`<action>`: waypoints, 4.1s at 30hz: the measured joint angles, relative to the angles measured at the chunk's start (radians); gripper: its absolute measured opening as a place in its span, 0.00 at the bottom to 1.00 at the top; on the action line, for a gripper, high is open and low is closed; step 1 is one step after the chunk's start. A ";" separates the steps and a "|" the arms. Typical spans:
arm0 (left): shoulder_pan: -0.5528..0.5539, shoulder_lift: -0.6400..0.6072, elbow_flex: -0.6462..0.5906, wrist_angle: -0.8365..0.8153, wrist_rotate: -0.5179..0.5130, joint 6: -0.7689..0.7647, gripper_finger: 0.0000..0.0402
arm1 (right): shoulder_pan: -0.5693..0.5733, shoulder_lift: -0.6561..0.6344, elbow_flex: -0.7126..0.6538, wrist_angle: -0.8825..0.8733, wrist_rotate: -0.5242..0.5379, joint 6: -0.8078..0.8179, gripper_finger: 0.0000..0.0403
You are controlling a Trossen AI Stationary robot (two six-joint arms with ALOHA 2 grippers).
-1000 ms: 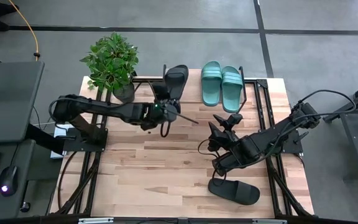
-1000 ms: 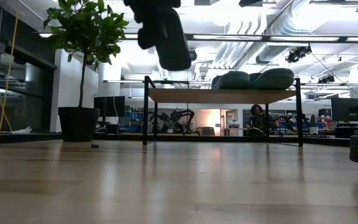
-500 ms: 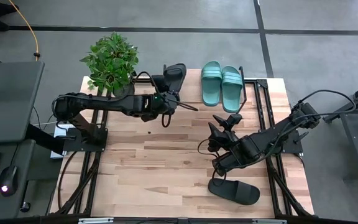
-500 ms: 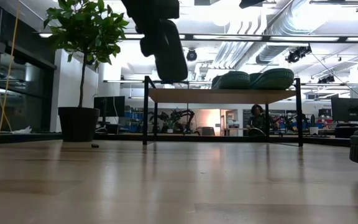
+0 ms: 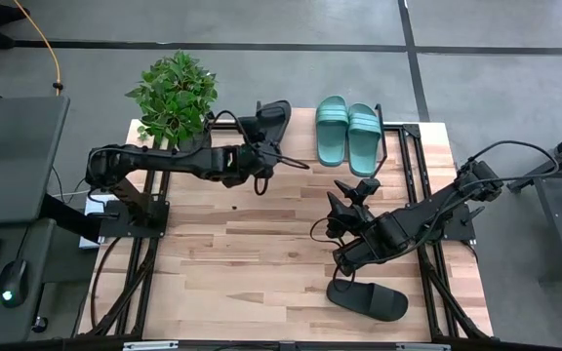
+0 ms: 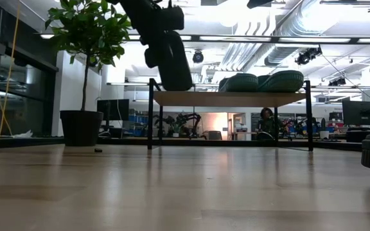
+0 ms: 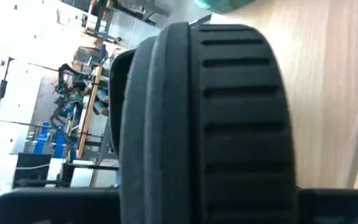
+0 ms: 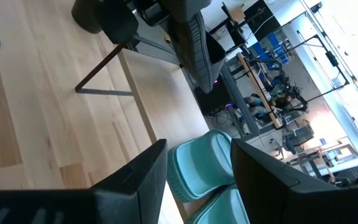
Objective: Pick and place slides into the shelf
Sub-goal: Put the top black slide on the shelf
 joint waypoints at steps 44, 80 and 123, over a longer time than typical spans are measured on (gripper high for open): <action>0.000 0.121 0.000 -0.037 -0.067 0.037 0.17 | 0.001 -0.001 0.001 0.041 -0.027 -0.042 0.42; 0.012 0.122 0.000 -0.077 0.038 0.001 0.85 | 0.001 0.000 0.000 0.046 -0.053 -0.041 0.42; -0.040 0.114 0.036 -0.127 0.258 -0.112 0.81 | 0.001 0.000 0.000 0.053 -0.060 -0.039 0.42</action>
